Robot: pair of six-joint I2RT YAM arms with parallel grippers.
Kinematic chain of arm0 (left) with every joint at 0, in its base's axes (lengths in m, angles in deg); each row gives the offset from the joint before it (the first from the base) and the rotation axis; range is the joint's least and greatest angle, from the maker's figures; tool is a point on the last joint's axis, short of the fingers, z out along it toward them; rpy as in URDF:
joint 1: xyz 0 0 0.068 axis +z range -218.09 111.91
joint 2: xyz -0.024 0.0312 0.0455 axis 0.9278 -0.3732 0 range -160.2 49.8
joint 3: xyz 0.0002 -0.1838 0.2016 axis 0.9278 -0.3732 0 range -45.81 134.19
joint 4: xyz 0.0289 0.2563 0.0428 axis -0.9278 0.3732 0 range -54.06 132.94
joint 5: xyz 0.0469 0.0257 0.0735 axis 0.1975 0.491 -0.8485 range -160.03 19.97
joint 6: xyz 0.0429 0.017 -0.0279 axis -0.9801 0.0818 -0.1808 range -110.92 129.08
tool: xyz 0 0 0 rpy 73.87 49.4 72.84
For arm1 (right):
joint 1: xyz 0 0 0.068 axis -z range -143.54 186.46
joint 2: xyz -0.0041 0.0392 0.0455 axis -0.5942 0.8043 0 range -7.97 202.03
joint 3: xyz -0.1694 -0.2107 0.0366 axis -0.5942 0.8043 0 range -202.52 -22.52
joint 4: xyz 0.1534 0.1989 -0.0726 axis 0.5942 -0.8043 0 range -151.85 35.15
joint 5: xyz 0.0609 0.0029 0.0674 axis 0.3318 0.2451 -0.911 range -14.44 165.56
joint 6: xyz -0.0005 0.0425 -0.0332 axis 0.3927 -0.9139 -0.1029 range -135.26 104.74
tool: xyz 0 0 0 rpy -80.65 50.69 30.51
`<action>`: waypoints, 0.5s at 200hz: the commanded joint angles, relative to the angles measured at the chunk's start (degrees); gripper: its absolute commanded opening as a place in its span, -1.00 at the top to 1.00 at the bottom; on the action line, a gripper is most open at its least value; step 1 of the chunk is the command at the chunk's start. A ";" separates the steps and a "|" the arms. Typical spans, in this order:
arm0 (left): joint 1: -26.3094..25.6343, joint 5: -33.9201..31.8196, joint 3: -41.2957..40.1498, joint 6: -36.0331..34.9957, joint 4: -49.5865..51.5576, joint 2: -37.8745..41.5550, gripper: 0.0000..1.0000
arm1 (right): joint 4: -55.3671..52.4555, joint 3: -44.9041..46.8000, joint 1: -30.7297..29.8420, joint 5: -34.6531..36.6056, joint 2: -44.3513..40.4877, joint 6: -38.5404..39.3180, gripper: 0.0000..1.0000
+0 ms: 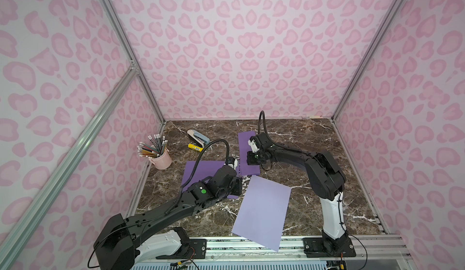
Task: Fold the rectangular paper in half along the long edge
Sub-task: Move the paper to the center of the board.
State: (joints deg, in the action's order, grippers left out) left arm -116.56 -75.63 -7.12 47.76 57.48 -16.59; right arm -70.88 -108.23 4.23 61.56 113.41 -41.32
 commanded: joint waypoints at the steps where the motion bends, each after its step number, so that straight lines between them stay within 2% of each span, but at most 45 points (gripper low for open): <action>1: 0.15 -0.17 -0.13 0.84 -1.01 0.49 0.92 | -1.31 -2.13 2.17 1.36 2.54 -2.34 1.00; 35: 0.13 -0.31 0.11 0.64 -0.77 0.47 0.92 | -2.16 2.02 8.79 -1.77 2.94 -2.94 1.00; 71: 0.17 -0.15 0.18 0.57 -1.13 0.00 0.92 | 2.53 17.83 17.60 -1.17 -7.56 -4.61 1.00; 100: 0.16 0.24 0.53 0.37 -1.48 -0.71 0.92 | 3.03 25.04 25.77 -1.60 -15.03 -4.12 1.00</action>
State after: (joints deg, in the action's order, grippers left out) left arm -116.51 -75.61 -7.09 48.13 57.55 -16.79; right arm -64.20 -87.00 25.63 57.21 102.04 -45.43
